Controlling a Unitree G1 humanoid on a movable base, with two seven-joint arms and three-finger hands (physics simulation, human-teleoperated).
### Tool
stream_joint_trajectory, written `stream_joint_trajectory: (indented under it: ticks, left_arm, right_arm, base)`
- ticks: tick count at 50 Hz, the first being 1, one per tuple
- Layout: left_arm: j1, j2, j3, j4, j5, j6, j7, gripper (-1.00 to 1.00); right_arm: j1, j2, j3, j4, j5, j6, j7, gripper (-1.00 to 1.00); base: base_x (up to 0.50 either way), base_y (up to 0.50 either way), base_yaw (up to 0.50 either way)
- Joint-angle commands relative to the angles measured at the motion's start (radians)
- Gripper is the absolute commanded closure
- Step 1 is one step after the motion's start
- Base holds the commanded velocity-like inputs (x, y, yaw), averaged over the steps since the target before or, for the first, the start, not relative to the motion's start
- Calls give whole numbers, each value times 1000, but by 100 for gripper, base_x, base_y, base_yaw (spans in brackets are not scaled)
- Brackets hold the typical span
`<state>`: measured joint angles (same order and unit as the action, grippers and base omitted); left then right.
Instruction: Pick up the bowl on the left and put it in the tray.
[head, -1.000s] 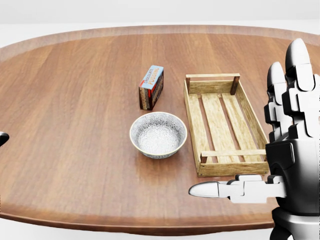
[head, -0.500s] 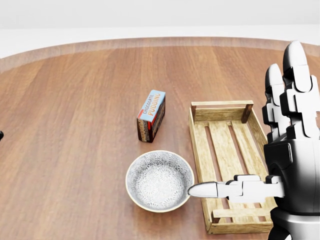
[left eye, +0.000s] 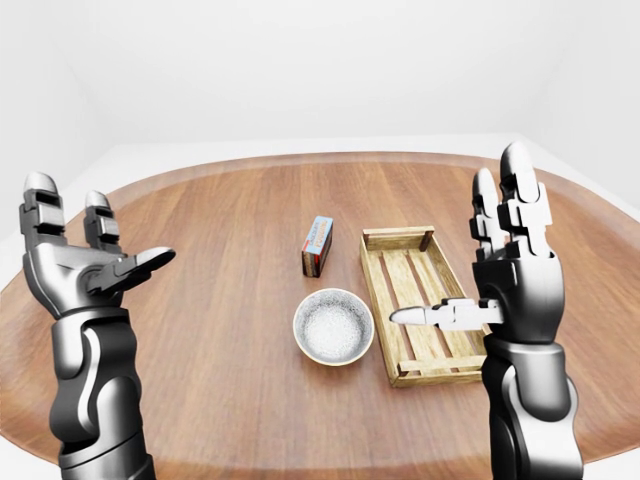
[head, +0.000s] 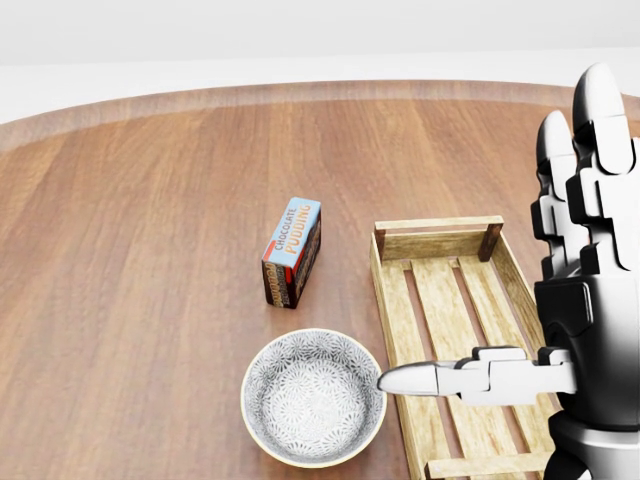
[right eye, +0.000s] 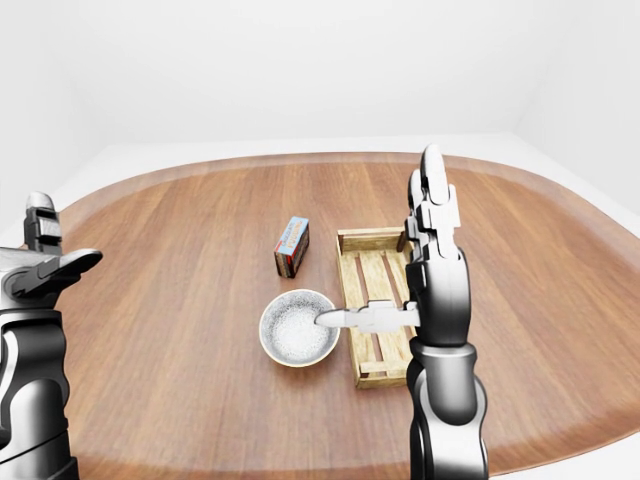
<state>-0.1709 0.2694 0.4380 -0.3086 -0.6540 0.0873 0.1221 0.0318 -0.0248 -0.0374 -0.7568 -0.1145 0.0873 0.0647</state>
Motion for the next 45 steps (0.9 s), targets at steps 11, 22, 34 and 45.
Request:
stream_joint_trajectory:
  ticks: [11, 22, 34, 45]
  left_arm:
    - [-7, 12, 10, 3, -19, 0, 8, -100]
    - [-10, 15, 9, 15, -18, 0, 8, -100]
    - [-10, 16, 10, 8, -23, 0, 13, -100]
    - [-15, 21, 15, 8, -37, 0, 21, -100]
  right_arm:
    - [23, -42, 108, -76, -190, 0, 95, -100]
    - [112, -74, 265, -47, -515, 0, 213, -100]
    - [183, -59, 320, -30, -691, 0, 299, -100]
    - [231, -56, 327, -17, -763, 0, 357, -100]
  base:
    - [10, 0, 0]
    - [0, 0, 0]
    - [0, 0, 0]
    - [0, 0, 0]
